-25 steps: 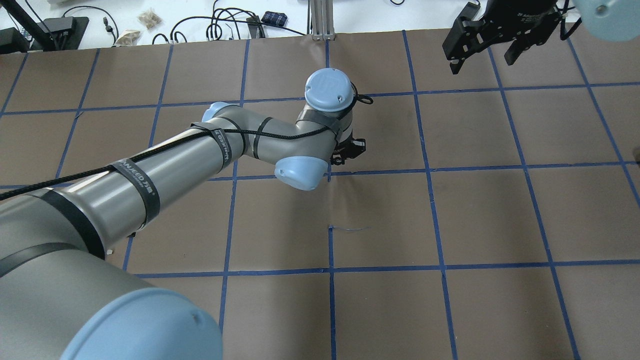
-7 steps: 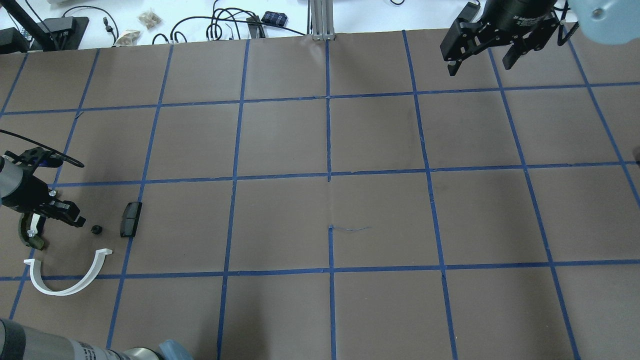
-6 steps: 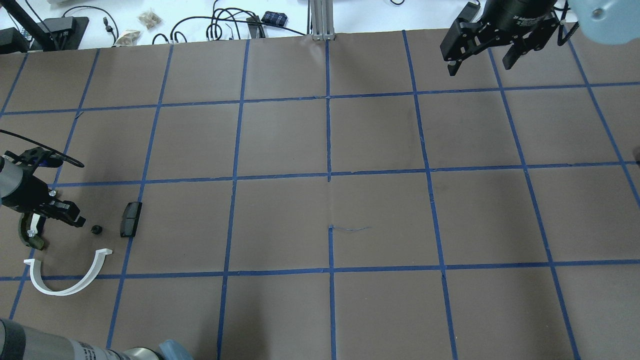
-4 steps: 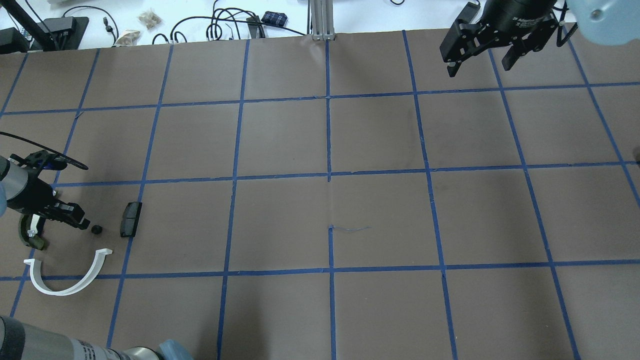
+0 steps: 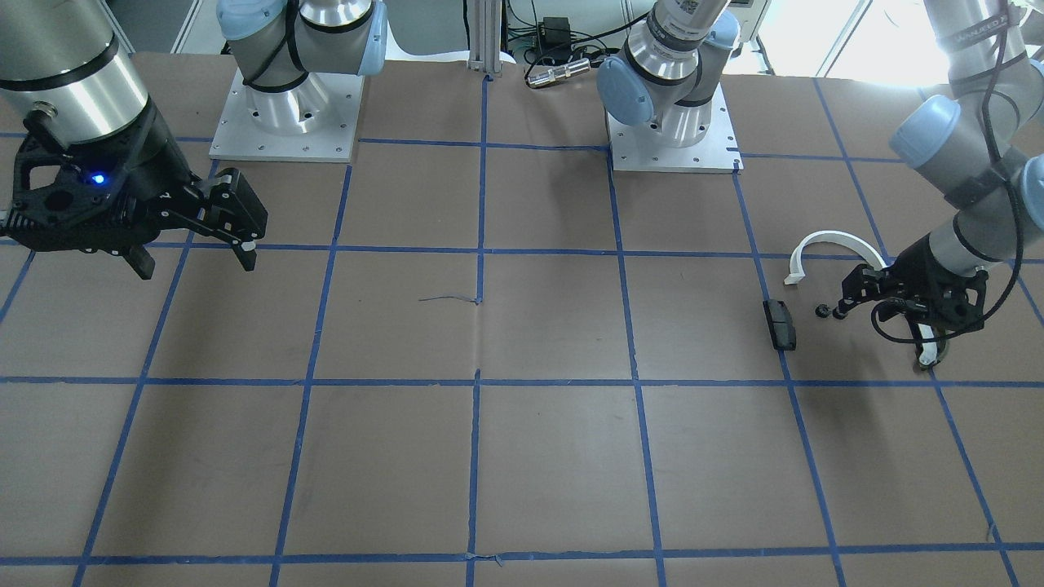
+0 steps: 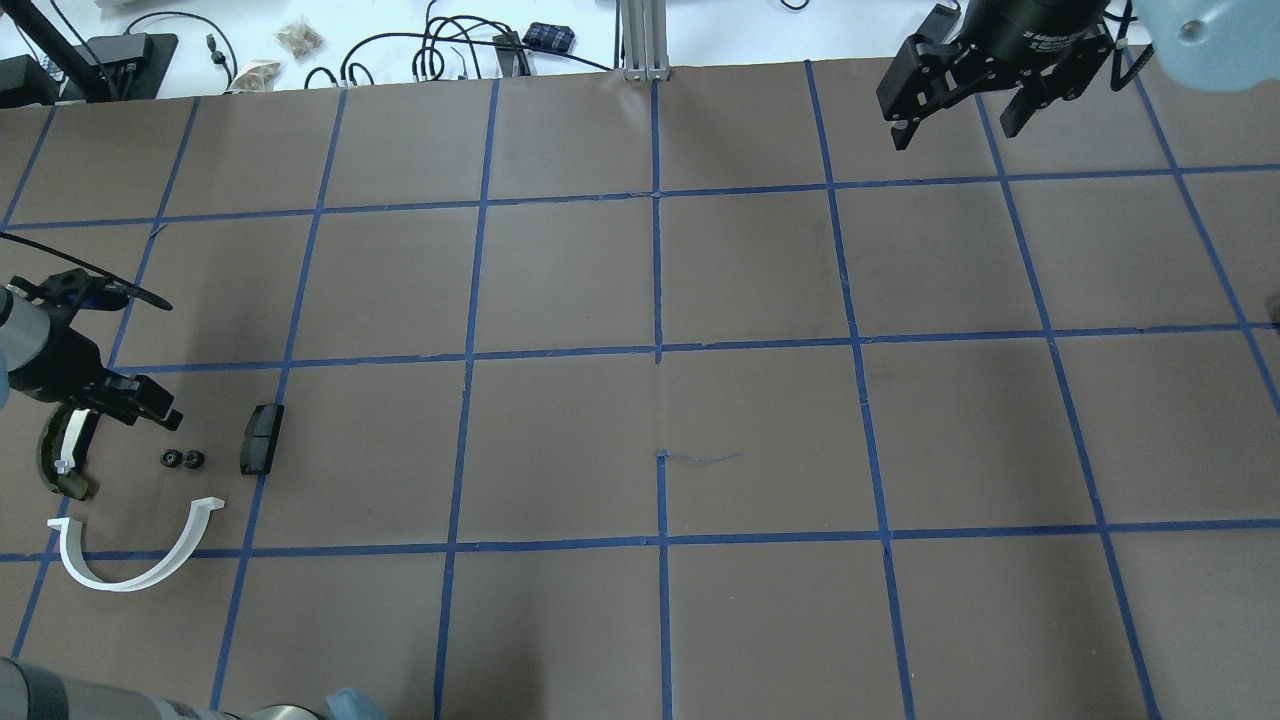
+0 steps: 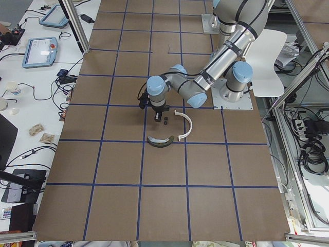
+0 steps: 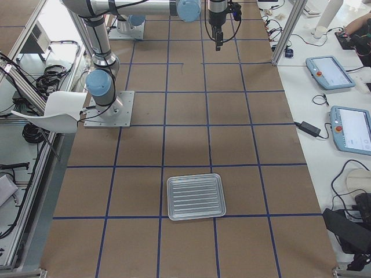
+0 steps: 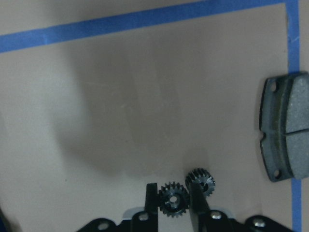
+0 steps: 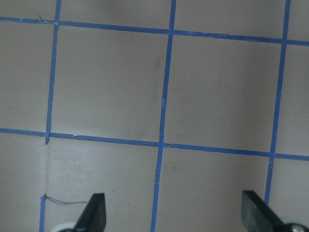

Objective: Place bearing gear from tray to pile

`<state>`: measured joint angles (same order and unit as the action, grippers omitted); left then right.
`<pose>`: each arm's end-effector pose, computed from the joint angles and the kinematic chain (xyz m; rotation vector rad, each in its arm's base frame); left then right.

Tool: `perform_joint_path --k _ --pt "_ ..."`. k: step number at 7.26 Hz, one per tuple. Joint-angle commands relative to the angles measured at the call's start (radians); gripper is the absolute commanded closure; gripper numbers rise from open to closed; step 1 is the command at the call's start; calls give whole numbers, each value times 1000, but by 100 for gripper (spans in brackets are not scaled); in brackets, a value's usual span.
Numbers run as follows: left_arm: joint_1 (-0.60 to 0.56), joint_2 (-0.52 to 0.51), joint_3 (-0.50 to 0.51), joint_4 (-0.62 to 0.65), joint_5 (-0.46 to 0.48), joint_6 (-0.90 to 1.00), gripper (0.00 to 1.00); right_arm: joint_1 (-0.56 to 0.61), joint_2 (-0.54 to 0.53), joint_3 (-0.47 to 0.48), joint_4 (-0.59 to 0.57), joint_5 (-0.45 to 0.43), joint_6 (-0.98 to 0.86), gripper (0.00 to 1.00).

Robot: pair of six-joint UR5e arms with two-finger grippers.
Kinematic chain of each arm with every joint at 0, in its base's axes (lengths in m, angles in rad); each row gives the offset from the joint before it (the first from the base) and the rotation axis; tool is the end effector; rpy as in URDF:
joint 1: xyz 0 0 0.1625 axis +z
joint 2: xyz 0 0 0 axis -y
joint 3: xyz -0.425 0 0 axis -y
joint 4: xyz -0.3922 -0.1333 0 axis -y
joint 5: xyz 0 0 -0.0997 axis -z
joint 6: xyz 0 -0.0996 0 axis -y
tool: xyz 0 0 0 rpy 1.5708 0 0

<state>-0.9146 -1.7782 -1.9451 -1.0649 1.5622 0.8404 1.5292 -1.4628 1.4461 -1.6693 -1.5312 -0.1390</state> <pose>0.2031 -0.4836 0.2560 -0.2830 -3.0697 -0.0767 0.1143 -0.5537 0.5042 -0.1548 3.1033 -0.1840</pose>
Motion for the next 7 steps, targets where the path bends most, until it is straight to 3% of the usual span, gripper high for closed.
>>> perform_joint_path --k 1,5,6,7 --pt "-154 132 104 -139 62 -140 30 0 1 0 -3 2 -1 0" --pt "-559 213 453 -539 90 -707 19 0 -1 -1 -1 -4 -4 0" --pt "-591 210 460 -537 29 -733 15 0 -1 -1 -1 -6 -4 0" --pt "-599 232 451 -593 33 -724 8 -1 -1 0 -1 -6 -4 0"
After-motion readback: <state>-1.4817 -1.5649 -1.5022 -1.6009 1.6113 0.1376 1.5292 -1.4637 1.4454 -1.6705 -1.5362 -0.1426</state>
